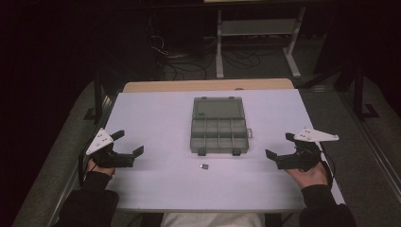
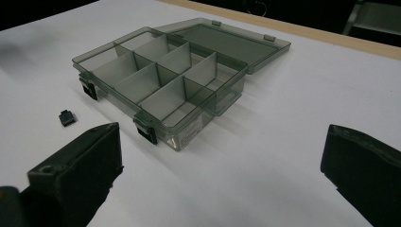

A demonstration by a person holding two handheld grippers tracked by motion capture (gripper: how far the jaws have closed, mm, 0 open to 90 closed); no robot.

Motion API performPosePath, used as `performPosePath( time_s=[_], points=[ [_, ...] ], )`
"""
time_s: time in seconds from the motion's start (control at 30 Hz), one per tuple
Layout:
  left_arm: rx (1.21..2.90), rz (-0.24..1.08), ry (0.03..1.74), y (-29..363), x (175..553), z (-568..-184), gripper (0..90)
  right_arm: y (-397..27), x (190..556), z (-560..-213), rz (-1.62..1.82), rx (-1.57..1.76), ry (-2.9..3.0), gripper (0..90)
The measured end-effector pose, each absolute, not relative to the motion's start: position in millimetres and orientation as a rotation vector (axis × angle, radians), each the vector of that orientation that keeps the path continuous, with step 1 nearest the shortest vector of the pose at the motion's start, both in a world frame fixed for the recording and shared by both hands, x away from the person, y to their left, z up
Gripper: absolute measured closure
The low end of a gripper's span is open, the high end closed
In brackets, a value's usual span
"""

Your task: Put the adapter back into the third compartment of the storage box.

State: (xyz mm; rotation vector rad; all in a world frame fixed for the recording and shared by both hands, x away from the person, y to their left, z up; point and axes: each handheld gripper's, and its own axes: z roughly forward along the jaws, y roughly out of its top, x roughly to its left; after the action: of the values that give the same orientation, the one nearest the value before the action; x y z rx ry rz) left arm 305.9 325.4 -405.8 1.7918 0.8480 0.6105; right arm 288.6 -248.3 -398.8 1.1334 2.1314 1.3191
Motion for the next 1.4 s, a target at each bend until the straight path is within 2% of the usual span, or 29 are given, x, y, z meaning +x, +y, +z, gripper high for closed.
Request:
performPosePath(
  time_s=[0.57,1.4],
  points=[
    [1.796,0.611,0.850,324.8,306.4,-406.5,0.0,-228.2,289.1,-384.9,1.309,1.048,2.213,0.0],
    [1.805,0.614,0.844,324.1,306.6,-406.9,0.0,-186.8,295.0,-382.5,1.232,0.952,2.373,0.0]
  ],
)
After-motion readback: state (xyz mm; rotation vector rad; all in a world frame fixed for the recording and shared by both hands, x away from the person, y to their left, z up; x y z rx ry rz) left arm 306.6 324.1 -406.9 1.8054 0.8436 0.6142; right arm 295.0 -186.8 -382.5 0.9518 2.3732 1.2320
